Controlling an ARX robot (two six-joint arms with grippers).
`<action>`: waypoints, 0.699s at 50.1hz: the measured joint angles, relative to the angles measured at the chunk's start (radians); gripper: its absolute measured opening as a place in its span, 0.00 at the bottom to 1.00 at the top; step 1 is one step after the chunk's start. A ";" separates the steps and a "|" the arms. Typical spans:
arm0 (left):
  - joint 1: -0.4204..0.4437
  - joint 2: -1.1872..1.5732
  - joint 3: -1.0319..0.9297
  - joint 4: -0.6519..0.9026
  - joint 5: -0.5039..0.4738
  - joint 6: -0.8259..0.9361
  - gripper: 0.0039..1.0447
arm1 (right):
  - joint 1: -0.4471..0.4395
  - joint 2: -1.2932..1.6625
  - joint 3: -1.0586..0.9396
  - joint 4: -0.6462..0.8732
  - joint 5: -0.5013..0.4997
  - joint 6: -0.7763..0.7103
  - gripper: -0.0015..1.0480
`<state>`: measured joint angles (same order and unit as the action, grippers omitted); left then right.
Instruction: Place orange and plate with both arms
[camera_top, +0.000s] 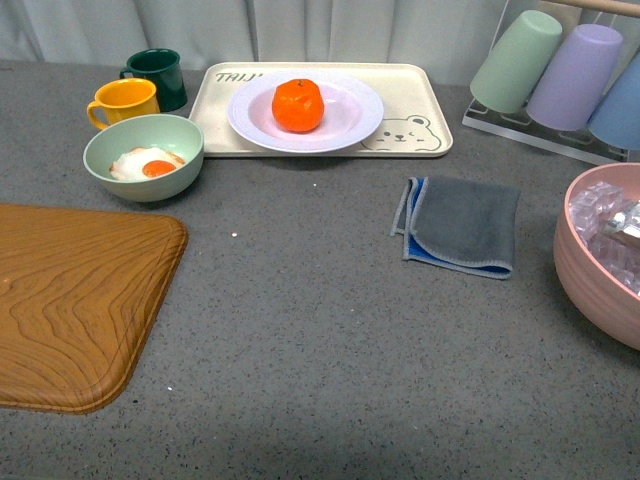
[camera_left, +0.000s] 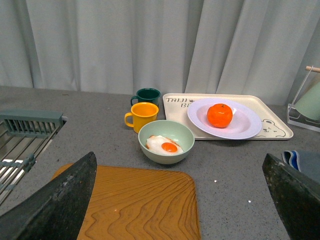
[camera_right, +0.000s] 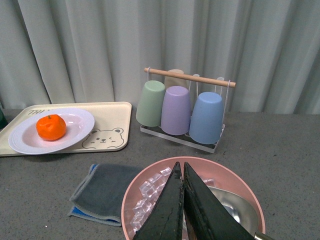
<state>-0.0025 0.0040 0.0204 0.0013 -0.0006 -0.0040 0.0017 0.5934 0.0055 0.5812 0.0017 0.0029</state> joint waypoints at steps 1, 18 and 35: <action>0.000 0.000 0.000 0.000 0.000 0.000 0.94 | 0.000 -0.013 0.000 -0.013 0.000 0.000 0.01; 0.000 0.000 0.000 0.000 0.000 0.000 0.94 | 0.000 -0.172 0.000 -0.160 0.000 0.000 0.01; 0.000 0.000 0.000 0.000 0.000 0.000 0.94 | 0.000 -0.311 0.000 -0.296 0.000 0.000 0.01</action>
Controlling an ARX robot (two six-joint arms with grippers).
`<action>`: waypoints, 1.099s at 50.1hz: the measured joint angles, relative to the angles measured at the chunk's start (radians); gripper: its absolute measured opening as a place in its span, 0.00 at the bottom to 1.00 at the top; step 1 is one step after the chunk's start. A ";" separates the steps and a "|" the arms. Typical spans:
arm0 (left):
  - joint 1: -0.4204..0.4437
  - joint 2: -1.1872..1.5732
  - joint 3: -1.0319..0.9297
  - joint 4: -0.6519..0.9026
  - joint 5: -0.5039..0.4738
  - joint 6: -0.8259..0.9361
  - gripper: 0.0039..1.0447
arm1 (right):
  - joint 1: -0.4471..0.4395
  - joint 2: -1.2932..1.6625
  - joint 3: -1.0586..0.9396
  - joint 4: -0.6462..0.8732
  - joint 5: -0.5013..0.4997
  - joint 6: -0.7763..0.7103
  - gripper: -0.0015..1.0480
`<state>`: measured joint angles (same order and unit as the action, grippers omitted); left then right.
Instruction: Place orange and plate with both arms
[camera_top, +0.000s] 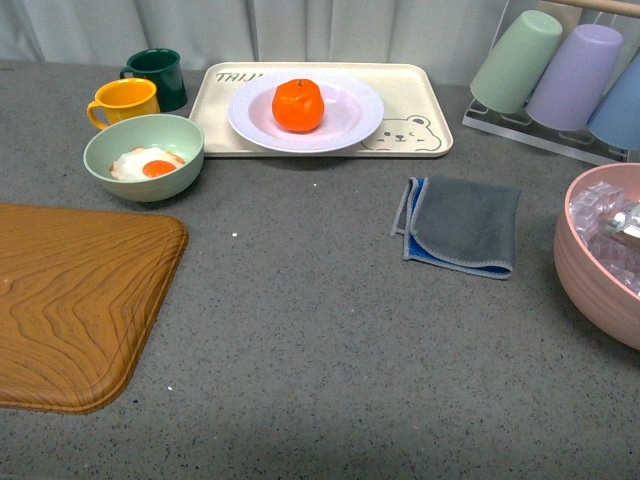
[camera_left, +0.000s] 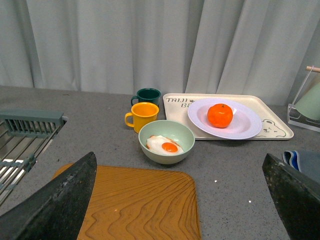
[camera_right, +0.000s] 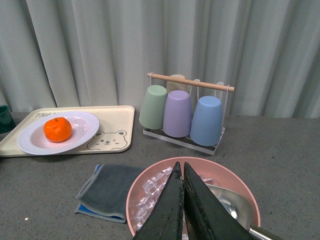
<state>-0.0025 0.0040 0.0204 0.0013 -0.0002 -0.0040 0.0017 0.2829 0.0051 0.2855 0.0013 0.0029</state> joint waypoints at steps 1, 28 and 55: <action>0.000 0.000 0.000 0.000 0.000 0.000 0.94 | 0.000 -0.003 0.000 -0.003 0.000 0.000 0.01; 0.000 0.000 0.000 0.000 -0.001 0.000 0.94 | 0.000 -0.274 0.001 -0.279 -0.003 0.000 0.01; 0.000 0.000 0.000 0.000 0.000 0.000 0.94 | 0.000 -0.278 0.001 -0.284 -0.003 -0.001 0.61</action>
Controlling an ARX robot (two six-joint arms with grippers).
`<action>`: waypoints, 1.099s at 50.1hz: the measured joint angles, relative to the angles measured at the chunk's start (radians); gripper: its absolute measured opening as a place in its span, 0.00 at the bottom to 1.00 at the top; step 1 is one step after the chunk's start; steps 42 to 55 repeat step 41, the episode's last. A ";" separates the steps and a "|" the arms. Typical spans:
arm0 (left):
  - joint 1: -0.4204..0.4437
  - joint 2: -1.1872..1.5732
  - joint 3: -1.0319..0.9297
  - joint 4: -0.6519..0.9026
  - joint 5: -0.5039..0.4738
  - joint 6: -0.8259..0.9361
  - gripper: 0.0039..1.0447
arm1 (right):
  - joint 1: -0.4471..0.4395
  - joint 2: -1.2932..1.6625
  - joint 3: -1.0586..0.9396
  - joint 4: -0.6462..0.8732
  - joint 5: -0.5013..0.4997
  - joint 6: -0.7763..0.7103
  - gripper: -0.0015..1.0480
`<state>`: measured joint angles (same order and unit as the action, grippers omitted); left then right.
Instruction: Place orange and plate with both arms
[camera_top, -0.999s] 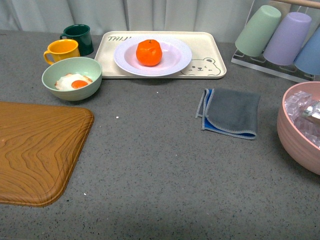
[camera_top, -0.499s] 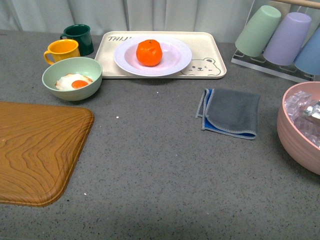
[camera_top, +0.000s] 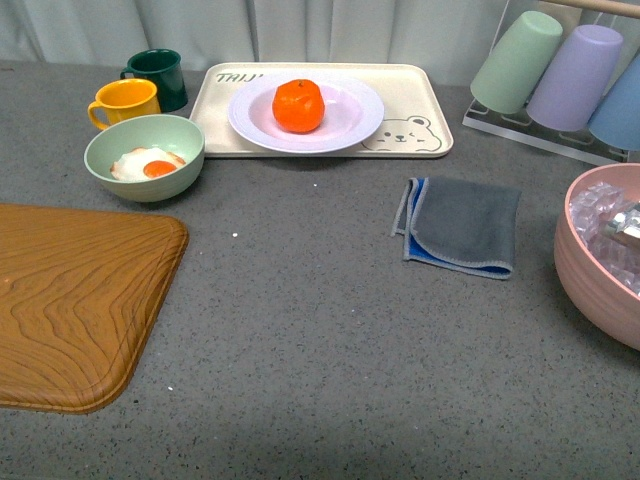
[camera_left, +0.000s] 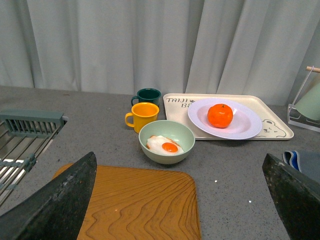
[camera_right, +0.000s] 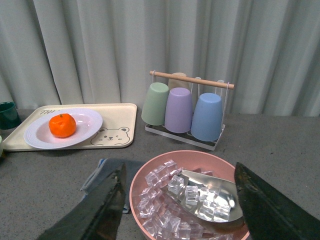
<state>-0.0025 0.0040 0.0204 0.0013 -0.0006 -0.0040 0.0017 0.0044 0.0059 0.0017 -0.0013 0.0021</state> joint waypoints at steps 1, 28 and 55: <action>0.000 0.000 0.000 0.000 0.000 0.000 0.94 | 0.000 0.000 0.000 0.000 0.000 0.000 0.63; 0.000 0.000 0.000 0.000 0.000 0.000 0.94 | 0.000 0.000 0.000 0.000 0.000 0.000 0.91; 0.000 0.000 0.000 0.000 0.000 0.000 0.94 | 0.000 0.000 0.000 0.000 0.000 0.000 0.91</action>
